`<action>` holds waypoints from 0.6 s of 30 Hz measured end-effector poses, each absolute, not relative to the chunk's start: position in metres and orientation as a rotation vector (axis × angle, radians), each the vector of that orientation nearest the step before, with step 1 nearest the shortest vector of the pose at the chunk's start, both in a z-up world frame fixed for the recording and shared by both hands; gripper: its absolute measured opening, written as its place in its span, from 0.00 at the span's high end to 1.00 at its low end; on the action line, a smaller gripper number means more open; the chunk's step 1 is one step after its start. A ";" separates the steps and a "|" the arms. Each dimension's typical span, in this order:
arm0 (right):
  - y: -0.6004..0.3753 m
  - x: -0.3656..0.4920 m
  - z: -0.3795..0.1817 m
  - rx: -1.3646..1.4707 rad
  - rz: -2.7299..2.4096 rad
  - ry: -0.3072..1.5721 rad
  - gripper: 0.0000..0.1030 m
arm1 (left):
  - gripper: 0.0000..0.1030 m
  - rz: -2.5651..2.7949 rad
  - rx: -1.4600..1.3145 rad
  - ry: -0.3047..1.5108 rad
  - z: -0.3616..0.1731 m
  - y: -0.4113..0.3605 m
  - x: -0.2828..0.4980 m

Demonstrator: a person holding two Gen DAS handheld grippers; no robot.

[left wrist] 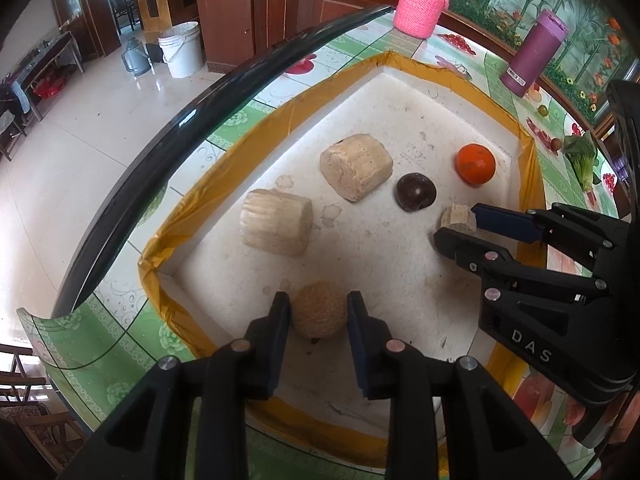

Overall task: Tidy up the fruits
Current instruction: 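Open the right gripper to drop the beige cube while the left holds the brown ball above the tray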

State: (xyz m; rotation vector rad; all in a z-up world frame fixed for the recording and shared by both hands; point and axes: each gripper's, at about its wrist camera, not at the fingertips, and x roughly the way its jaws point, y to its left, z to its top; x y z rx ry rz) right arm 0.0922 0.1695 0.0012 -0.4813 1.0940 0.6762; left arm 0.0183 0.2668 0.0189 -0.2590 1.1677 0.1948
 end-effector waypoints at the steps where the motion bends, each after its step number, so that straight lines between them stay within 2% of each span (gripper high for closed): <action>1: 0.169 0.091 0.003 -0.479 0.676 1.093 0.66 | 0.69 0.196 -0.259 1.166 0.019 0.267 0.017; 15: 0.135 0.065 0.040 -0.431 0.661 1.035 0.64 | 0.61 0.209 -0.258 1.154 0.032 0.259 0.005; 18: 0.126 0.054 0.051 -0.435 0.652 1.012 0.56 | 0.55 0.212 -0.239 1.144 0.038 0.252 0.002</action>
